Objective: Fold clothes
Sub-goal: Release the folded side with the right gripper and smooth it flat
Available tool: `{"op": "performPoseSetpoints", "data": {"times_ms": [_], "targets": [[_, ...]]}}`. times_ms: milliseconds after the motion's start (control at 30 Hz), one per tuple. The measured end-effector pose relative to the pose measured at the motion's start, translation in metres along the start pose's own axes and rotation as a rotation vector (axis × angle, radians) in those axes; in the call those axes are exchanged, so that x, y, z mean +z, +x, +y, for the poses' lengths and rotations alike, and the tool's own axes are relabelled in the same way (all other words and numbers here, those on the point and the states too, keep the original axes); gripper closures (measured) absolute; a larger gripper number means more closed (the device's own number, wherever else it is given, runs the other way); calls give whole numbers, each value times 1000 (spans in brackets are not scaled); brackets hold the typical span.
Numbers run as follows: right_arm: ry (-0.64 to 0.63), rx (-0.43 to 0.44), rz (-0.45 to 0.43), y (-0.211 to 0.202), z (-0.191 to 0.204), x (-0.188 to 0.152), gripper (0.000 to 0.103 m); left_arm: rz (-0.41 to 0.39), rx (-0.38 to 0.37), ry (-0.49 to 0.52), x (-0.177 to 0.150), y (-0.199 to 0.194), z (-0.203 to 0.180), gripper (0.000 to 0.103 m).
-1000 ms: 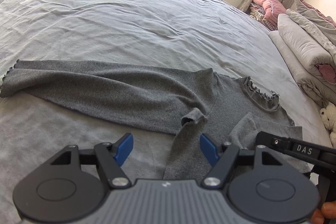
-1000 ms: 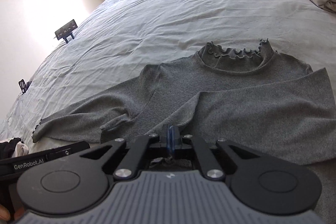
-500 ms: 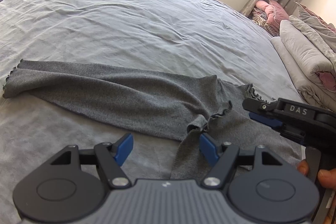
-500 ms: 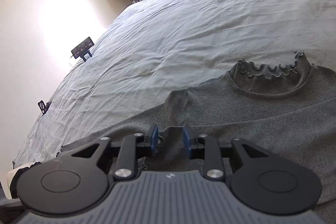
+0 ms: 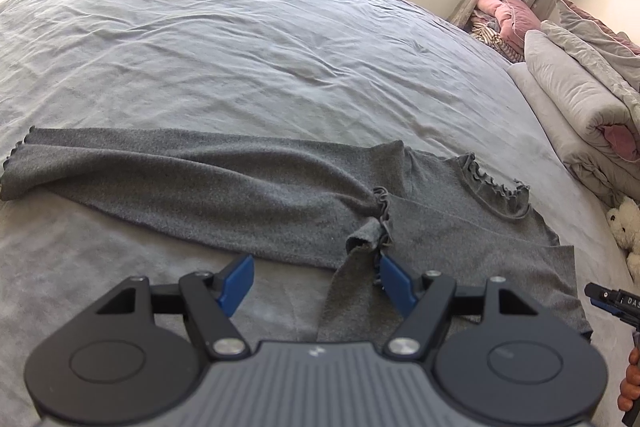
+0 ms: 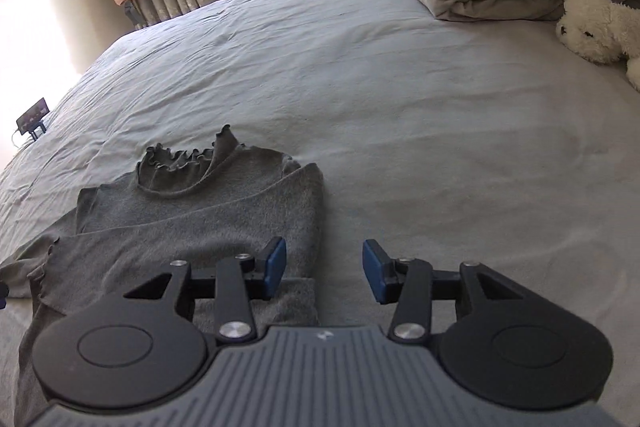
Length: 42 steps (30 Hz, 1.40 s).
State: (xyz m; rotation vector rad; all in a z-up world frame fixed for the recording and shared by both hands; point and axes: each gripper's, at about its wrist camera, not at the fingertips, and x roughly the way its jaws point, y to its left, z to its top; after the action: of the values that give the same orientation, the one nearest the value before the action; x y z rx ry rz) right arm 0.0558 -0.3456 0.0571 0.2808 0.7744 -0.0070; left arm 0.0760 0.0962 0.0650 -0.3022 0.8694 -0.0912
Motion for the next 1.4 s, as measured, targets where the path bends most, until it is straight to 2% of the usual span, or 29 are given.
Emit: {"op": "performPoseSetpoints", "data": {"times_ms": [133,267,300,333,367,433,467,600,633,667,700,733,767,833,900,933,967,1000,1033,1100,1200,1233,1300,1333,1367,1400], "targets": [[-69,86,15,-16,-3,-13,56,4,7,12,-2,3,-2,32],[-97,45,94,-1,-4,-22,57,10,11,23,-5,5,-4,32],[-96,23,104,2,-5,-23,63,10,12,27,-6,5,-4,32],[-71,-5,92,1,-9,-23,94,10,14,30,-6,5,-5,32],[-25,-16,70,-3,-15,-21,101,11,18,32,-7,6,-5,32],[46,-58,25,-13,-24,-18,103,18,19,28,-7,7,-4,32],[42,-99,14,-17,-25,-18,103,21,18,26,-7,8,-4,32],[0,-95,47,-8,-30,-19,103,21,21,35,-7,10,-7,32],[-2,-76,42,-5,-31,-17,97,21,22,39,-7,10,-8,32],[20,-44,20,-4,-31,-12,85,21,23,41,-7,10,-8,32],[32,-25,2,0,-29,-5,77,22,25,44,-8,10,-8,32],[31,-11,-12,4,-25,3,52,22,27,45,-8,11,-8,32],[24,-2,-25,10,-20,11,32,24,29,45,-8,12,-8,32],[-10,-4,-39,25,-8,25,29,28,32,43,-8,13,-7,32],[-33,-8,-10,45,0,34,29,29,36,43,-7,14,-5,32],[-48,-17,19,55,2,35,33,29,38,42,-7,14,-5,32],[-78,-42,56,65,5,36,74,29,39,40,-7,15,-4,32],[-105,-67,76,71,7,37,100,29,39,38,-6,15,-4,32],[-117,-79,56,68,7,39,100,28,38,36,-6,14,-3,32],[-101,-58,-37,51,4,47,101,25,36,34,-5,13,-3,32],[-124,-151,-90,50,3,55,103,15,37,47,-4,13,-6,32],[-130,-171,-76,56,2,55,103,16,39,51,-4,13,-7,32],[-169,-167,19,73,2,47,103,26,40,54,-6,16,-7,32],[-181,-159,26,73,3,43,103,30,41,51,-6,16,-7,32],[-161,-135,6,67,2,39,91,32,42,46,-6,17,-6,32],[-122,-106,-20,59,-2,37,84,31,41,42,-6,16,-6,32]]}}
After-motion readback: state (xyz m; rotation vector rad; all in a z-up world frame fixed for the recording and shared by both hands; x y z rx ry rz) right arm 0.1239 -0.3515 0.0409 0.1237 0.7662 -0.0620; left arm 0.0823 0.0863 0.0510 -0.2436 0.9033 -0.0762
